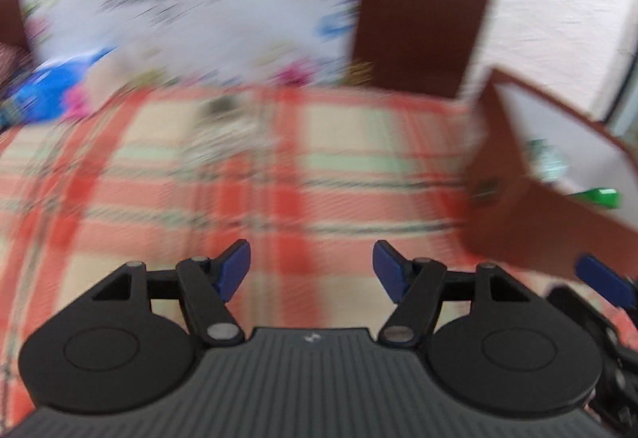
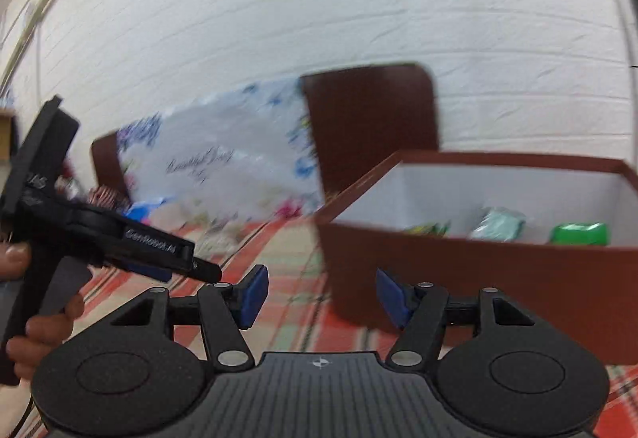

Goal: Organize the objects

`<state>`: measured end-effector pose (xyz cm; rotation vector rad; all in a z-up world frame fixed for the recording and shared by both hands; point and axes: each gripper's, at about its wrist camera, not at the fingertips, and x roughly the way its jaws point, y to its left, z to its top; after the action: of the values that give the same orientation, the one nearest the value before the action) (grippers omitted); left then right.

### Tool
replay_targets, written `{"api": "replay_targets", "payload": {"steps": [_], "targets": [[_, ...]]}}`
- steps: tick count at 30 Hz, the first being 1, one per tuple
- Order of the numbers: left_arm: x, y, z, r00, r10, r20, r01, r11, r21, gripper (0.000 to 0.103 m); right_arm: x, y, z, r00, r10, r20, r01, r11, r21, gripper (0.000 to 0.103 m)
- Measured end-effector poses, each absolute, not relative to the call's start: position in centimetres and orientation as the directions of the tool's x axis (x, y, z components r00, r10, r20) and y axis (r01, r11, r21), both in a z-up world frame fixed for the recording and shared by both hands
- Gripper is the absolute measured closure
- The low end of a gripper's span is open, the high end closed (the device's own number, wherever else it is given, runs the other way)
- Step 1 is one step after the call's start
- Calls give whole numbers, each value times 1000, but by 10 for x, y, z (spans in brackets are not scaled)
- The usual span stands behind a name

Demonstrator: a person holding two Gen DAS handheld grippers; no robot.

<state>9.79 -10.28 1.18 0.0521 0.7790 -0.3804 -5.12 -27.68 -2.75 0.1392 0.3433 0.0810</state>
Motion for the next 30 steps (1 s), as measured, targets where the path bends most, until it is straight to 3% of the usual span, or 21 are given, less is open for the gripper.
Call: {"api": "replay_targets", "payload": {"steps": [5,8,11,13,14,15,17,23,28,30], "targets": [[107,-57,-12,652,-214,-727,254,966,-56,33,-40,-241,-52,854,170,-492,-114,983,141,42],[116,-32,-21,671,-161,-724,203,979,-29,33,-31,-227,-57,827,185,-530,-138,982,128,42],[125,-6,-29,714,-120,-690,157,987,-9,28,-9,-217,-55,821,173,-545,-126,984,123,42],[131,9,-37,757,-77,-648,124,992,27,17,11,-212,-51,823,180,-539,-128,983,132,42],[133,17,-44,786,-65,-614,114,993,41,7,22,-209,-50,825,191,-532,-136,981,140,42],[136,26,-49,795,-84,-601,113,994,11,4,33,-205,-48,827,200,-525,-144,979,146,42],[138,35,-44,797,-121,-592,108,992,-57,5,60,-196,-44,837,209,-506,-155,977,147,40],[136,35,-44,806,-130,-577,124,991,-50,4,155,-171,-33,854,219,-472,-186,976,116,37],[136,34,-48,809,-133,-573,126,991,-52,4,226,-165,-44,821,212,-531,-130,974,188,30],[135,34,-48,810,-137,-570,125,990,-59,4,239,-161,-54,806,214,-551,-133,974,185,41]]}}
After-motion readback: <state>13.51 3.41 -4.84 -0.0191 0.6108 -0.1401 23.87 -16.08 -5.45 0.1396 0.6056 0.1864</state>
